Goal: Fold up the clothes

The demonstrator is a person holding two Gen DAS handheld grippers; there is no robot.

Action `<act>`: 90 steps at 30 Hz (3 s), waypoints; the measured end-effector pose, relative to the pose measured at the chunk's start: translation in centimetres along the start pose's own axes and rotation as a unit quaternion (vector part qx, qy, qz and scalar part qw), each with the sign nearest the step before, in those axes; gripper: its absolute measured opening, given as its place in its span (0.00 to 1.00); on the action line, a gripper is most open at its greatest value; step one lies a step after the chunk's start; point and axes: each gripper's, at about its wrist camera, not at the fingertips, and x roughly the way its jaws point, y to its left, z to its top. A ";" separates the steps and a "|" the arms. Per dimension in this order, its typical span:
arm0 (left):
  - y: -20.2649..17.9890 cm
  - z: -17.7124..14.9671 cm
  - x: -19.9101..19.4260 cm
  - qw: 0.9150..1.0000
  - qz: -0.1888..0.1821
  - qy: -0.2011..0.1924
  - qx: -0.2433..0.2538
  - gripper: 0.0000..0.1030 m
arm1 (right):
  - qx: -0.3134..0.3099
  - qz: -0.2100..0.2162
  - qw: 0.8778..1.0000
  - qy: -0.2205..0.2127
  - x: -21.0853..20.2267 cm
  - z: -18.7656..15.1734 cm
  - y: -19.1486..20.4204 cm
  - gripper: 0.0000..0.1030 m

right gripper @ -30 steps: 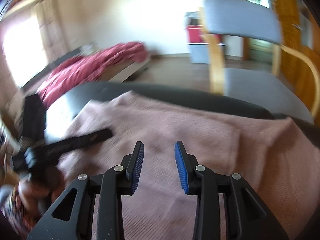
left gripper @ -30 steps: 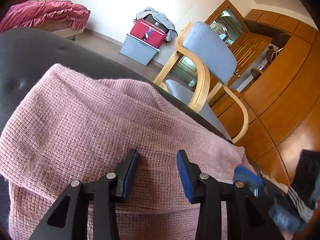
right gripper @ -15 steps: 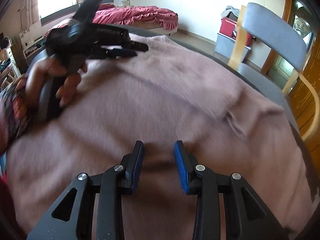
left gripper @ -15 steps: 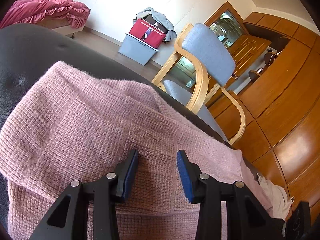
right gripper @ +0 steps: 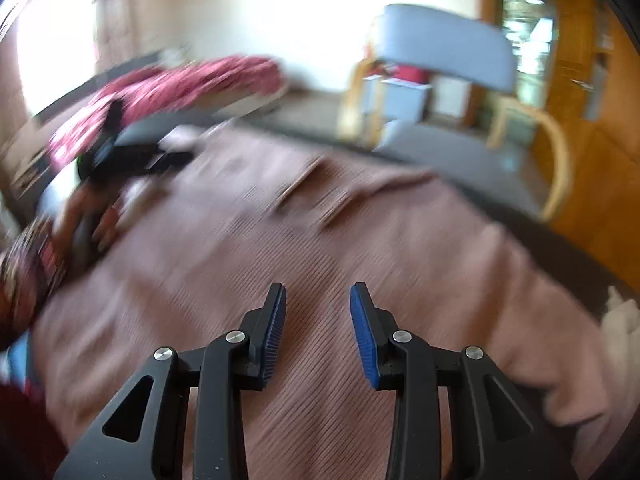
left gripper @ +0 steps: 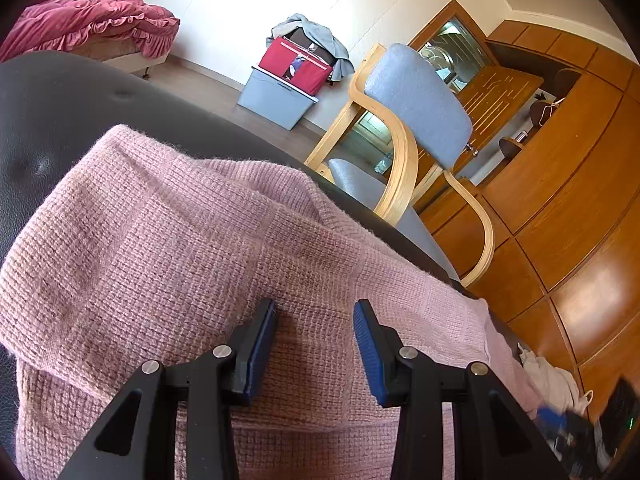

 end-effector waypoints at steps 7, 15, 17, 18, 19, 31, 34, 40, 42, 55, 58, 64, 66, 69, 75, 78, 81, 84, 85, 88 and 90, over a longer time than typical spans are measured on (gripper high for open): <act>0.1 0.1 0.0 1.000 -0.010 -0.001 -0.006 0.38 | -0.014 -0.054 0.996 0.072 6.2 -0.7 -1.9 0.33; 0.1 0.1 0.0 1.000 -0.011 0.001 -0.006 0.38 | 0.114 -0.044 0.992 0.041 1.4 -4.3 -7.9 0.48; 0.3 0.1 0.1 1.000 -0.011 0.001 -0.007 0.38 | 0.144 -0.035 0.989 0.022 0.0 -4.7 -8.8 0.48; 0.4 0.1 0.2 1.000 -0.012 0.001 -0.007 0.38 | 0.162 -0.041 0.986 0.011 -0.9 -4.9 -9.5 0.48; 0.5 0.1 0.3 1.000 -0.012 0.001 -0.007 0.38 | 0.179 -0.048 0.983 0.001 -1.8 -5.1 -10.2 0.48; 0.5 0.1 0.1 1.000 -0.013 0.001 -0.008 0.38 | 0.447 -0.177 0.874 -0.062 -13.1 -14.1 -21.8 0.48; 0.4 0.1 0.2 1.000 -0.013 0.001 -0.008 0.38 | 0.504 -0.256 0.822 -0.071 -16.8 -18.1 -23.9 0.50; 0.3 0.2 0.2 1.000 -0.012 0.001 -0.008 0.38 | 0.546 -0.297 0.782 -0.048 -18.6 -23.1 -26.5 0.50; 0.3 0.2 0.1 1.000 -0.012 0.001 -0.008 0.38 | 0.535 -0.291 0.791 -0.055 -18.0 -23.1 -26.5 0.53; 0.3 0.2 0.2 1.000 -0.014 0.002 -0.009 0.38 | 0.461 -0.250 0.851 -0.035 -15.3 -18.9 -26.0 0.08; 0.3 0.2 0.1 1.000 -0.014 0.002 -0.009 0.38 | 0.466 -0.202 0.858 -0.074 -16.2 -15.4 -25.1 0.08; 0.5 0.2 0.0 1.000 -0.020 0.001 -0.013 0.38 | 0.436 -0.105 0.884 -0.135 -17.1 -5.2 -23.2 0.08; 0.6 0.2 0.0 1.000 -0.021 0.001 -0.014 0.38 | 0.422 -0.073 0.891 -0.149 -16.7 -1.6 -22.1 0.08; 0.8 0.2 -0.1 1.000 -0.023 0.000 -0.015 0.38 | 0.394 -0.032 0.904 -0.160 -15.5 3.4 -19.7 0.08; 1.0 0.1 -0.2 0.999 -0.029 -0.001 -0.020 0.38 | 0.324 0.029 0.935 -0.143 -10.9 12.4 -12.5 0.08; 1.0 0.1 -0.2 0.999 -0.032 -0.002 -0.022 0.38 | 0.292 0.059 0.947 -0.124 -7.9 15.6 -8.5 0.08; 1.1 0.1 -0.2 0.999 -0.034 -0.003 -0.023 0.38 | 0.266 0.077 0.956 -0.099 -4.1 17.4 -5.0 0.08; 1.2 0.1 -0.1 0.999 -0.036 -0.003 -0.024 0.38 | 0.253 0.093 0.960 -0.072 -0.3 18.1 -2.5 0.08; 1.2 0.1 -0.1 0.999 -0.037 -0.003 -0.024 0.38 | 0.249 0.099 0.962 -0.062 1.0 18.3 -1.6 0.08; 1.5 0.1 -0.3 0.999 -0.039 -0.004 -0.025 0.38 | 0.237 0.113 0.964 -0.033 4.9 18.4 0.6 0.08; 1.5 0.1 -0.3 0.999 -0.040 -0.004 -0.026 0.38 | 0.230 0.120 0.966 -0.009 7.3 18.1 2.1 0.08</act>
